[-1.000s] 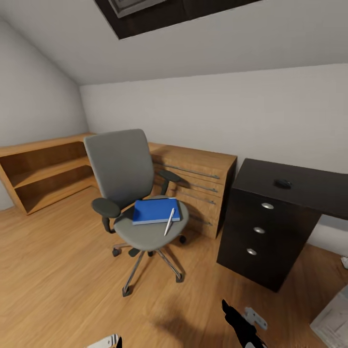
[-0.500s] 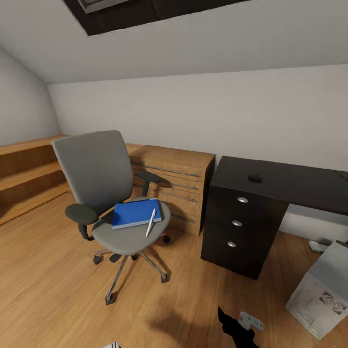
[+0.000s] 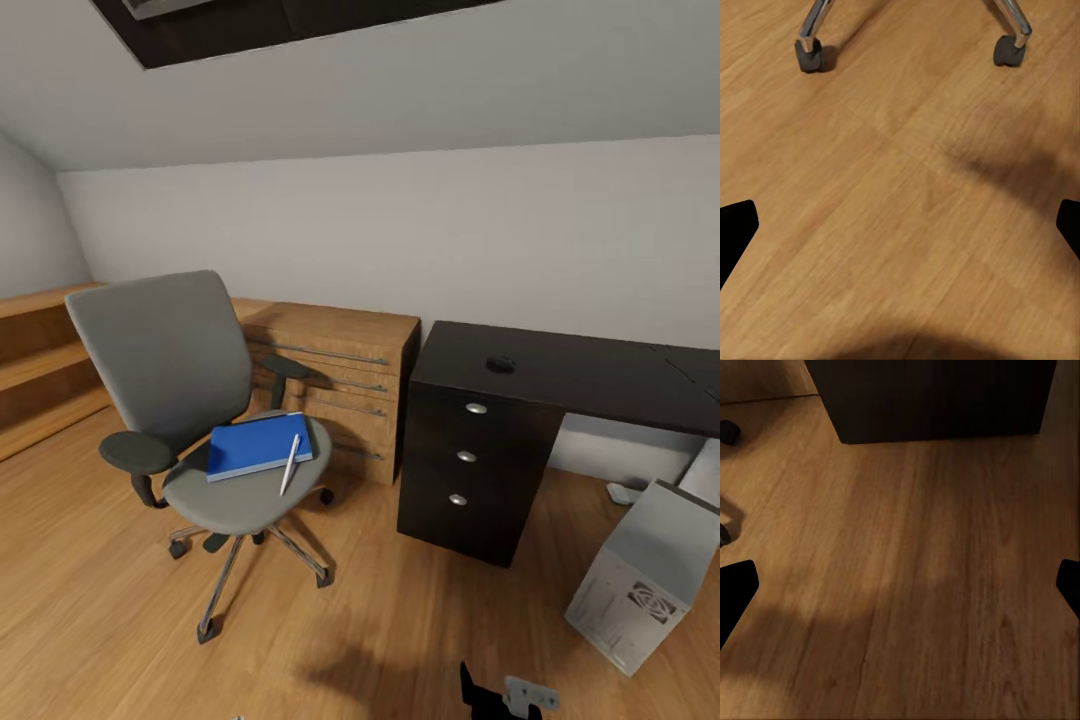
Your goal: In the bedroom, organize the workspace by keeping the computer under the desk, ensuring the monitor is on the desk, placing the keyboard on the desk next to the monitor, placing the mouse on the desk next to the keyboard, moving the folder from the swivel chair onto the desk next to the mouse, stacking the notebook on top of the folder with the pen on top of the notebook, and positioning the swivel chair next to the desk.
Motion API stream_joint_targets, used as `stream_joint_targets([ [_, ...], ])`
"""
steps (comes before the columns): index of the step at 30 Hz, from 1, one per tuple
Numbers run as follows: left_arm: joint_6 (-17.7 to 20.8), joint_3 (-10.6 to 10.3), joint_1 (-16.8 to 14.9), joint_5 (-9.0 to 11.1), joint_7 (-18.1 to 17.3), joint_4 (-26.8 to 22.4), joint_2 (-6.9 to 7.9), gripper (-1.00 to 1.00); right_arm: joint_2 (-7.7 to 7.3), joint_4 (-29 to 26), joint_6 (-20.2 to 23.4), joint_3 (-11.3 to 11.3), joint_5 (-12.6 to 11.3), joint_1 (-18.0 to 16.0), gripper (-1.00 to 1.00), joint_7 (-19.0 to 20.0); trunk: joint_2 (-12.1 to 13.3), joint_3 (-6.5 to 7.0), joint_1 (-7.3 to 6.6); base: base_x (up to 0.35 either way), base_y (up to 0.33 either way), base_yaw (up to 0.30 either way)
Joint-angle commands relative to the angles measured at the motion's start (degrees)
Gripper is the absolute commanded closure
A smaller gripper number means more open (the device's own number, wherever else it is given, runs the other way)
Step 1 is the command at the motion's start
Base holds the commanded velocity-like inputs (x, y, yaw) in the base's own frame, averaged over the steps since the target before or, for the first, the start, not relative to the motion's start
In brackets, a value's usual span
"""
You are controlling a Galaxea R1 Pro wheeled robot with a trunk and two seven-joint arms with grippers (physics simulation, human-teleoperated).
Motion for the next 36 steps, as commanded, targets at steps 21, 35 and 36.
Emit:
stream_joint_targets([
  [21,0.02,-0.19,-0.11,0.60,0.31,2.17,-0.28,-1.00,-1.15,0.11,0.18,-0.63,-1.13,-0.03,-1.00,0.46,-0.02,-0.22,-0.01,0.000,0.000,0.004],
  [35,0.06,-0.19,-1.16,0.60,0.33,4.93,-0.32,-1.00,-1.92,-0.02,0.12,-0.69,-1.48,-0.03,-1.00,-0.70,-0.02,-0.94,-0.01,0.000,0.000,-0.019],
  [36,0.04,-0.19,-1.17,0.60,0.33,4.94,-0.32,-1.00,-1.93,-0.02,0.12,-0.69,-1.48,-0.03,-1.00,-0.71,-0.02,-0.95,-0.01,0.000,0.000,-0.250],
])
